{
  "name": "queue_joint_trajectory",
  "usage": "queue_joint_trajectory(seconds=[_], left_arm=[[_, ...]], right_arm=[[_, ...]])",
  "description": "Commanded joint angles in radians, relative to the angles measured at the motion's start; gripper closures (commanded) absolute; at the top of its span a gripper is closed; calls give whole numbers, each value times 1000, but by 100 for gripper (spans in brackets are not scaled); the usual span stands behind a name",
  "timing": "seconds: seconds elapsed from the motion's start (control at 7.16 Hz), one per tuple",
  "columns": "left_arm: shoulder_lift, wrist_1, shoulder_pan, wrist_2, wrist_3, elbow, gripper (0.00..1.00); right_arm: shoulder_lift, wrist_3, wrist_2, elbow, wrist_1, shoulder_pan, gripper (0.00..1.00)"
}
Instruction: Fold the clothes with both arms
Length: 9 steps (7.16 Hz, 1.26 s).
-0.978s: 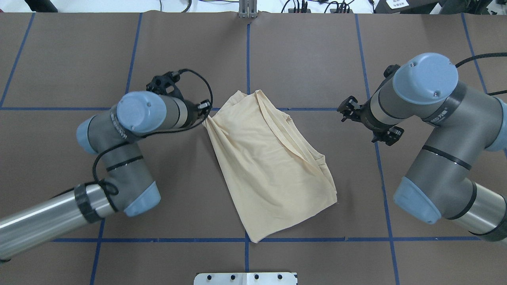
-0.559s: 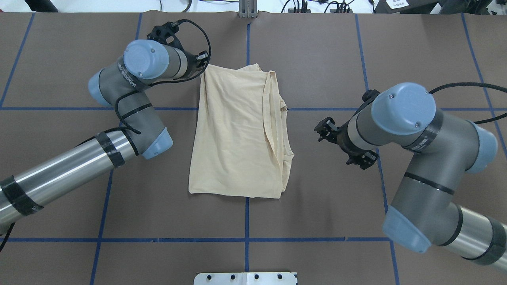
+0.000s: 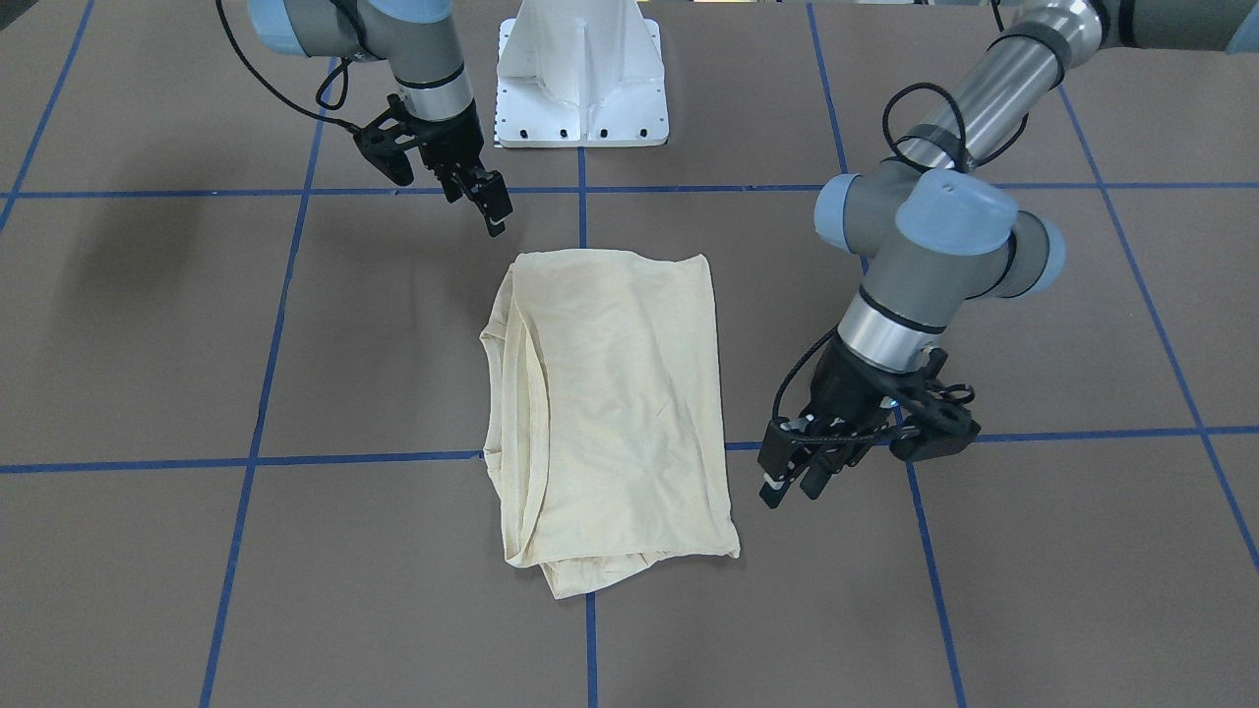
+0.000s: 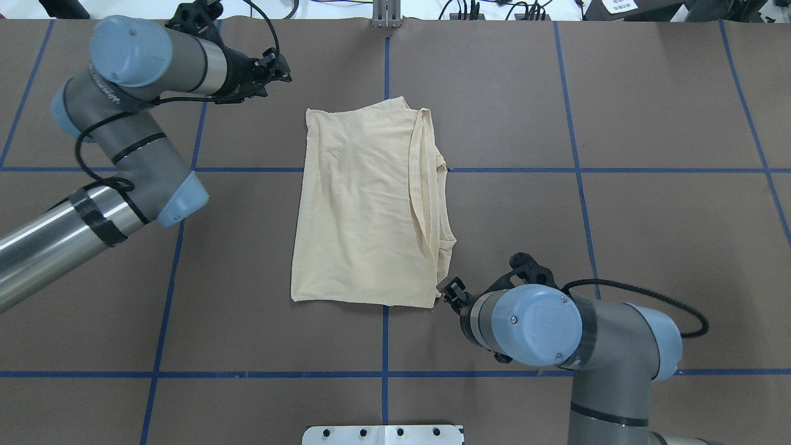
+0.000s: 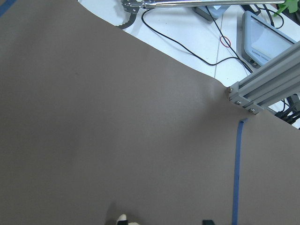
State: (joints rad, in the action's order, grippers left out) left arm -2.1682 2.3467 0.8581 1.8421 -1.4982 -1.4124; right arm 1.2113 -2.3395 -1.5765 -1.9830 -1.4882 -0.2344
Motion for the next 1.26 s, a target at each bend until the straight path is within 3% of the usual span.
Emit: queue_joint_trajectory(seconds=[0.0,0.42,1.12], left_arm=[[80,-27,16,26,3,-123,38],[134,-30,16,25,0,-198,36],[134,-30,9,25,-4,-198,35]], right_arm=[[-38,-251,88,38,-3,32,2],[-113,-475,121,119,12,-35,7],[-148,-462,124,190,12,-7,5]])
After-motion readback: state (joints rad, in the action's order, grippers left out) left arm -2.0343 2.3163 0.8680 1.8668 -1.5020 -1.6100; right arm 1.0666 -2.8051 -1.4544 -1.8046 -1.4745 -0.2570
